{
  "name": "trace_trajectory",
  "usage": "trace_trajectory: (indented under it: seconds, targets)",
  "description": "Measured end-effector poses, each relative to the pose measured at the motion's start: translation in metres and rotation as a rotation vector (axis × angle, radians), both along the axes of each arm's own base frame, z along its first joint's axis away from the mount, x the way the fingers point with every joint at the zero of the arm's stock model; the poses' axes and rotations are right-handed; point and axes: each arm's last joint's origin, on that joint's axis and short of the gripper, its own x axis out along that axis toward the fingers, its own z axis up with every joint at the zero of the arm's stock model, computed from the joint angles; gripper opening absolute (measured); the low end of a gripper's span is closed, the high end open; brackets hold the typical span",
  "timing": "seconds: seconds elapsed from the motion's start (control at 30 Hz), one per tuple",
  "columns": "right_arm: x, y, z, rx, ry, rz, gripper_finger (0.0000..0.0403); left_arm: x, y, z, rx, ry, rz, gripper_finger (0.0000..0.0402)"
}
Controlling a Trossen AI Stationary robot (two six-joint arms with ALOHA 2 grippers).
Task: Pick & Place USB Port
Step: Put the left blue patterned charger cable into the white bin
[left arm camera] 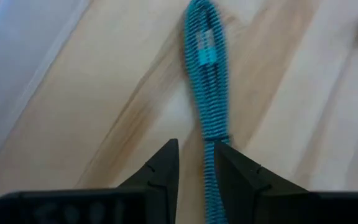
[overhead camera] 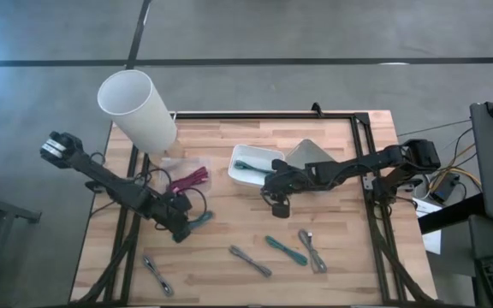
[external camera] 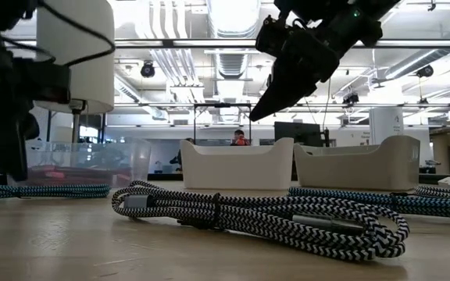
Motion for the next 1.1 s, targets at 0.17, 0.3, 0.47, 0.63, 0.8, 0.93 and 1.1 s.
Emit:
trace_trajectory:
  seconds: [0.17, 0.3, 0.47, 0.63, 0.8, 0.93, 1.1]
  targets:
    - [0.0, 0.0, 0.0, 0.0, 0.0, 0.0, 0.0054, 0.002, -0.001, -0.004, -0.032, -0.05, -0.001, 0.0092]
    - [0.0, 0.0, 0.0, -0.002, 0.0, 0.002, 0.0054, 0.007, -0.004, 0.004, -0.048, -0.08, -0.018, 0.0092]
    - [0.0, 0.0, 0.0, -0.003, 0.0, 0.002, 0.0054, 0.02, -0.011, 0.032, -0.039, -0.162, -0.065, 0.0092]
    - [0.0, 0.0, 0.0, -0.003, 0.0, 0.002, 0.0054, 0.037, -0.02, 0.059, 0.004, -0.091, -0.064, 0.0092]
    - [0.0, 0.0, 0.0, -0.003, 0.0, 0.003, 0.0054, 0.062, -0.034, 0.066, 0.142, 0.111, -0.152, 0.0092]
    - [0.0, 0.0, 0.0, -0.006, 0.0, 0.005, 0.0054, 0.074, -0.041, 0.052, 0.201, 0.289, -0.14, 0.0092]
    - [0.0, 0.0, 0.0, -0.006, 0.001, 0.005, 0.0054, 0.084, -0.043, 0.03, 0.1, 0.432, -0.121, 0.0099]
